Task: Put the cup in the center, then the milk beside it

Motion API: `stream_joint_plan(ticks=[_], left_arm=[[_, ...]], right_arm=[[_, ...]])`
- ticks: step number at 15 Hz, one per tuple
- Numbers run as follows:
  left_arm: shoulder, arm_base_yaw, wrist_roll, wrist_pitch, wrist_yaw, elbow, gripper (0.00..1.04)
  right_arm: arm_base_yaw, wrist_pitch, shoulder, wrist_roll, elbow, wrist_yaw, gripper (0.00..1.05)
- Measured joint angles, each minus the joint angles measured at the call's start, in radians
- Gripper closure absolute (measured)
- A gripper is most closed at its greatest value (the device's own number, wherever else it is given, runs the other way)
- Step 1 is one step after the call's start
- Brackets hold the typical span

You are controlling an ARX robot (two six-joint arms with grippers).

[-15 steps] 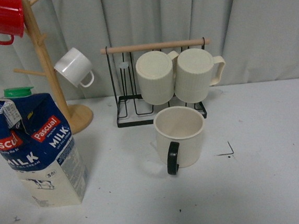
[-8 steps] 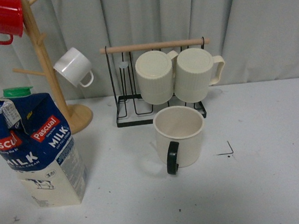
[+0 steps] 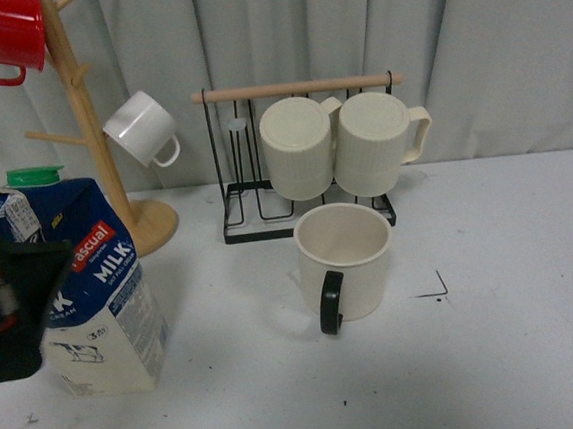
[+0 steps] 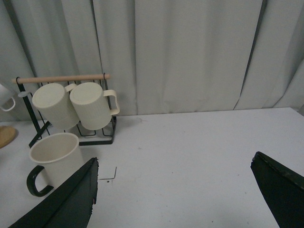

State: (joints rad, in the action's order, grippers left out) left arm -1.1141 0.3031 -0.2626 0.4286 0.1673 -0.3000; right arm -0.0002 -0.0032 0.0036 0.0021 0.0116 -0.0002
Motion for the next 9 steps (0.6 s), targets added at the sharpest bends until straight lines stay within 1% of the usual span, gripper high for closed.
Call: stream_joint_plan(ticks=[2, 4, 9], left_arm=[[-0.175, 0.019, 0.0, 0.15, 0.008, -0.008, 0.07], [-0.269, 0.018, 0.002, 0.233, 0.031, -0.009, 0.07], [-0.359, -0.024, 0.0, 0.309, 0.055, -0.03, 0.07]], right_arm=[[0.0, 0.0, 0.0, 0.0, 0.0, 0.0, 0.06], [0.0, 0.0, 0.0, 0.0, 0.0, 0.0, 0.06], [0.0, 0.0, 0.0, 0.0, 0.0, 0.0, 0.06]])
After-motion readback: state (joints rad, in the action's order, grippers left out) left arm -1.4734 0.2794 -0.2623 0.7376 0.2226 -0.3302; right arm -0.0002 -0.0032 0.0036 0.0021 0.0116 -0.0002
